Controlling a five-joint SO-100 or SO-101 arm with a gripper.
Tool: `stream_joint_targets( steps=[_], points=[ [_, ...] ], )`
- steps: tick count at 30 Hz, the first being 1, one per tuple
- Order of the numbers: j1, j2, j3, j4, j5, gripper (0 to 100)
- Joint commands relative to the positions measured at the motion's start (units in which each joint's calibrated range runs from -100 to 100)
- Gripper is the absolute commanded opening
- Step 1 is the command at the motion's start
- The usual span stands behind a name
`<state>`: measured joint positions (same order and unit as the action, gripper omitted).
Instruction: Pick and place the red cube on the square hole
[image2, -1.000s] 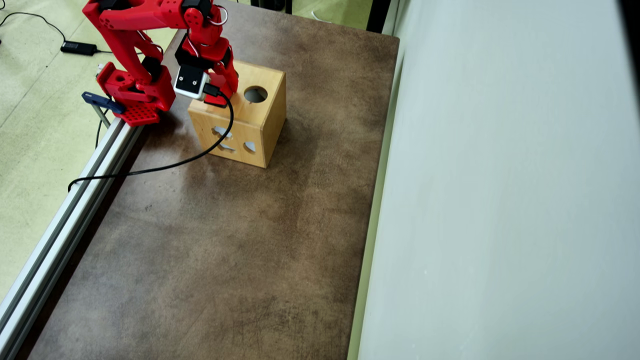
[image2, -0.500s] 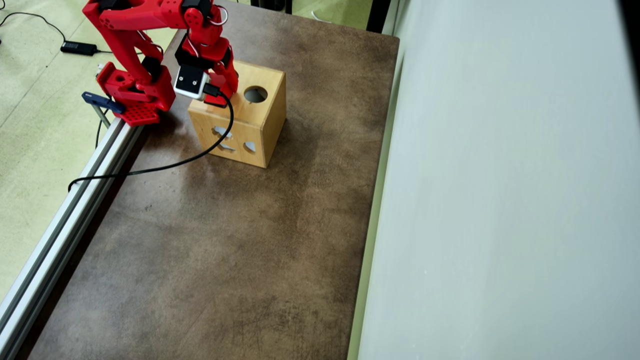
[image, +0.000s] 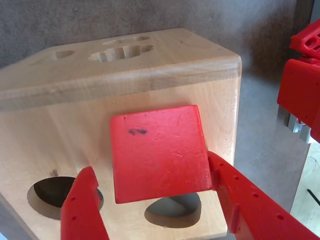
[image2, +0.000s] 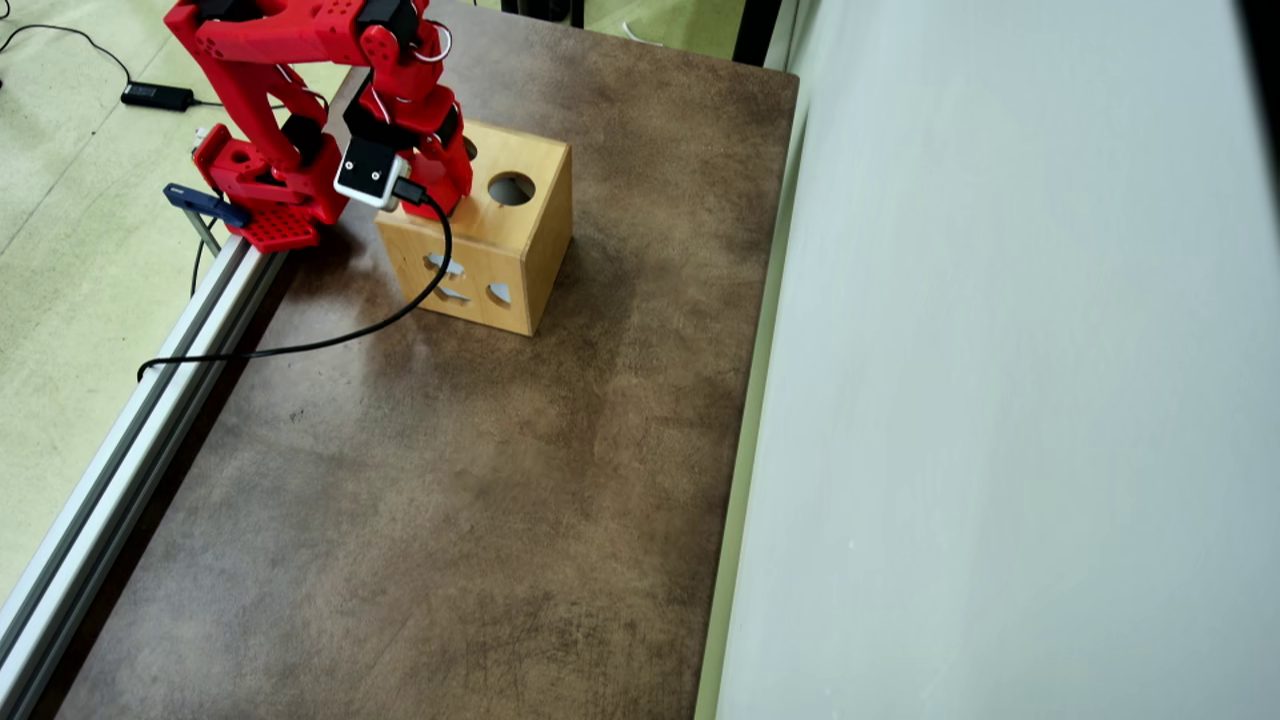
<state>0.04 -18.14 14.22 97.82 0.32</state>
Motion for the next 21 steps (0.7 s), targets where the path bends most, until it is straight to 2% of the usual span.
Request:
stream_joint_targets(
  steps=[1,21],
  points=[
    [-0.56,-1.02,-0.80,0.17,0.34,33],
    [-1.00,-12.82,-1.97,0.09,0.34,33]
  ],
)
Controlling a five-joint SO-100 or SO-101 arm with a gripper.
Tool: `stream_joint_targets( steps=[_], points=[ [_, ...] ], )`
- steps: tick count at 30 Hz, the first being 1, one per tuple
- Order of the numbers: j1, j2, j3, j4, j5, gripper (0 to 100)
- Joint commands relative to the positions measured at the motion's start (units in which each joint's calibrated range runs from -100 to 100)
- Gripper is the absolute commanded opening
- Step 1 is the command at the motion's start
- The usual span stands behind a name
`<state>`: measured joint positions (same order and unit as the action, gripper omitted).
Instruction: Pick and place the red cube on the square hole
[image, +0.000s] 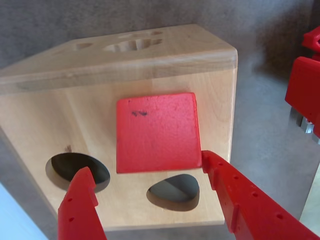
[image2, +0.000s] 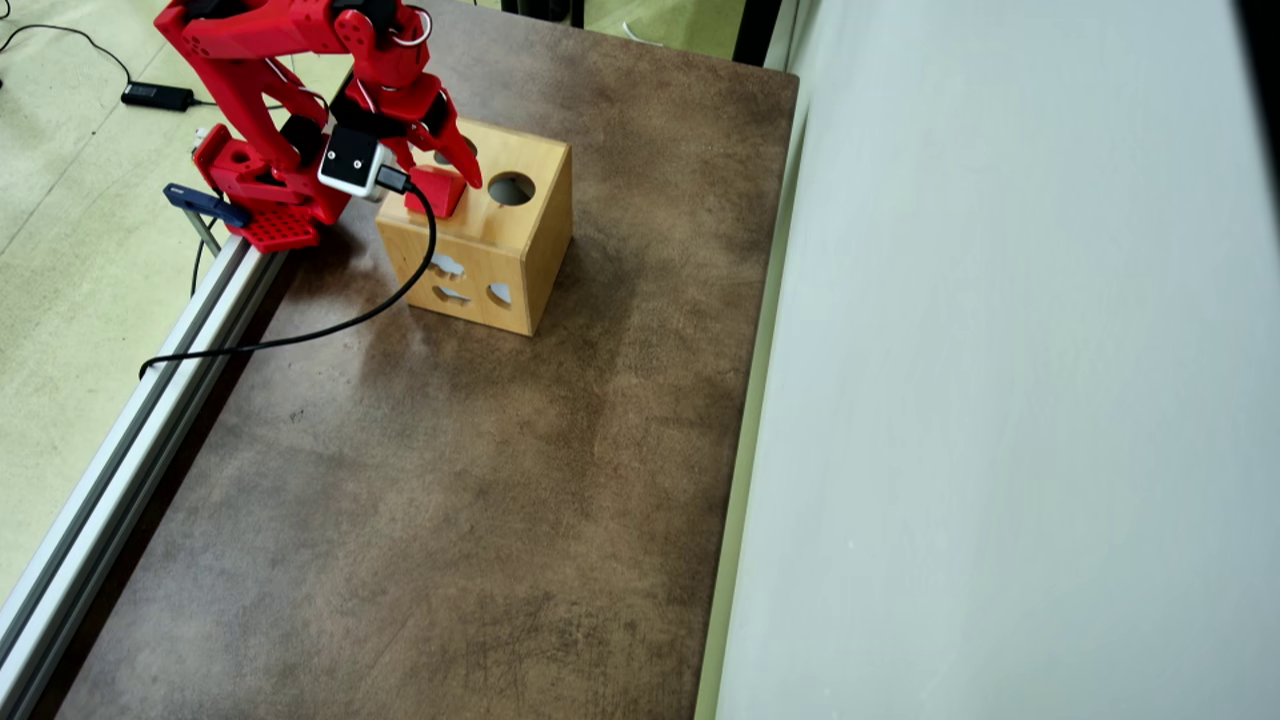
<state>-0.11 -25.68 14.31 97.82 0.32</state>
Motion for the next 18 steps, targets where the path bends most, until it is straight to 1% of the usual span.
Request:
stream_joint_targets(
  steps=[1,5,11,16,18],
  points=[
    [-1.60,-5.70,-2.15,0.09,0.49,33],
    [-5.46,-5.53,-2.15,0.09,1.07,33],
    [-5.98,-4.77,-2.06,-0.23,1.03,33],
    [-5.98,-0.10,-0.98,-6.02,0.68,33],
    [-5.98,1.69,-0.98,-6.67,0.68,33]
  ],
)
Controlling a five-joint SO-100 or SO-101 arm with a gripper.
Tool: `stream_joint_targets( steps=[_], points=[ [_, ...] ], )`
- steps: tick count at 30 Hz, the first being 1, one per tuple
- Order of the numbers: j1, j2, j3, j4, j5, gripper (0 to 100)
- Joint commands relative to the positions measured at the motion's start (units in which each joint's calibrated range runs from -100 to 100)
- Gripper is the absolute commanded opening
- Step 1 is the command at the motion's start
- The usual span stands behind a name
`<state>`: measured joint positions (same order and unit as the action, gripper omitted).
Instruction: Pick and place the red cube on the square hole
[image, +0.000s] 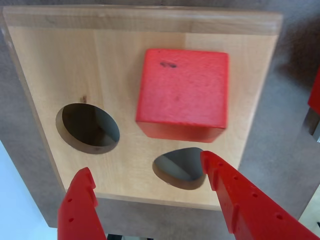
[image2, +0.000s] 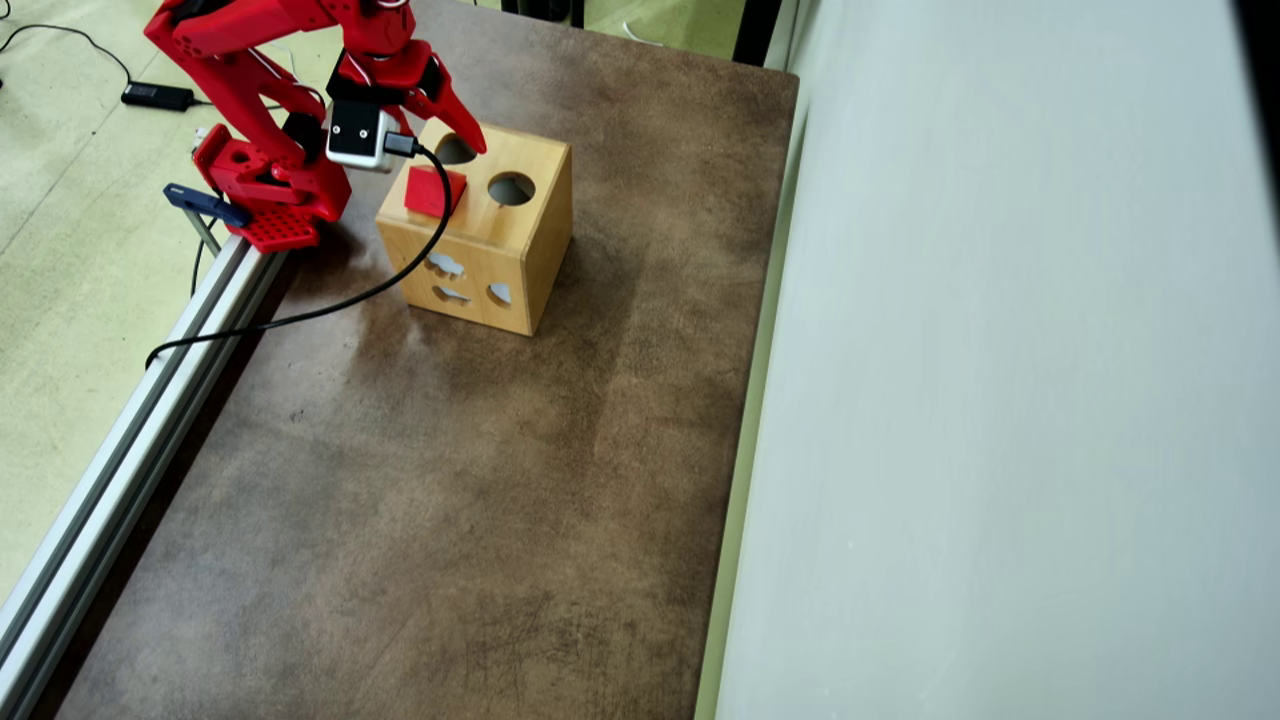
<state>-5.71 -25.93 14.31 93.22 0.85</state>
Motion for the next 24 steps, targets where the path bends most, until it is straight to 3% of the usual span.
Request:
stream_joint_targets(
  steps=[1,14,24],
  points=[
    [-0.38,2.79,-0.89,-2.07,0.15,33],
    [1.18,11.45,0.18,-0.94,2.10,33],
    [11.66,10.52,3.94,3.64,6.54,25]
  ],
)
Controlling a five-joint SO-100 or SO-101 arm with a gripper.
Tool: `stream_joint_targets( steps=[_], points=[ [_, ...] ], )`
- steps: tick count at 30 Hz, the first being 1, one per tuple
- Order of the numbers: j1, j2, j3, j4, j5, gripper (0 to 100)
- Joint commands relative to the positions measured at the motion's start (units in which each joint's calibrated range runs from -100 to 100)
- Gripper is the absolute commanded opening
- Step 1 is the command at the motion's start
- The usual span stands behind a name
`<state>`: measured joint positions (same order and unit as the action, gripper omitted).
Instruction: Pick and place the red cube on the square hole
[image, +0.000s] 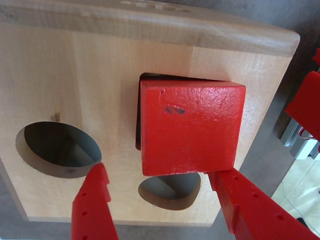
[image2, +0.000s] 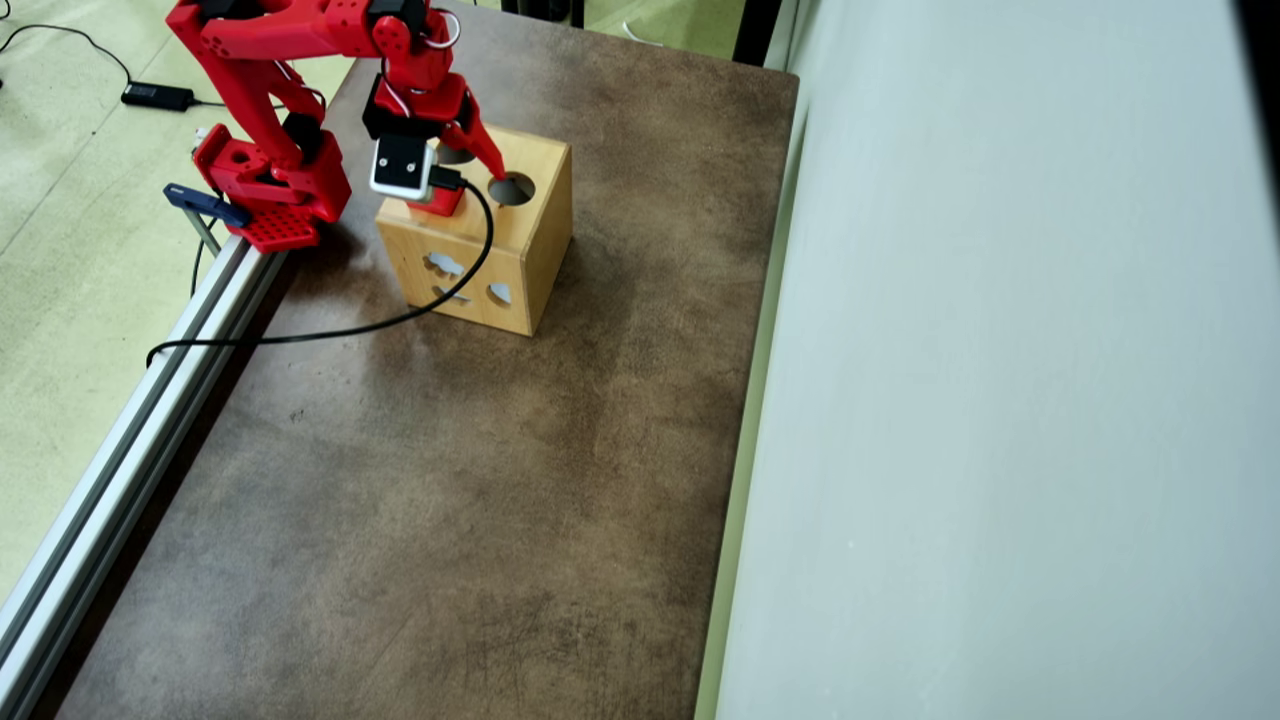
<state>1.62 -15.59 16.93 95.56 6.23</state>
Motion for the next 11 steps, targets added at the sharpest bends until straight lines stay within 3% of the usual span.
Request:
stream_joint_targets(
  steps=[1,11],
  points=[
    [3.96,0.09,1.05,1.30,1.17,24],
    [-3.40,-4.58,-7.09,0.42,0.68,24]
  ],
)
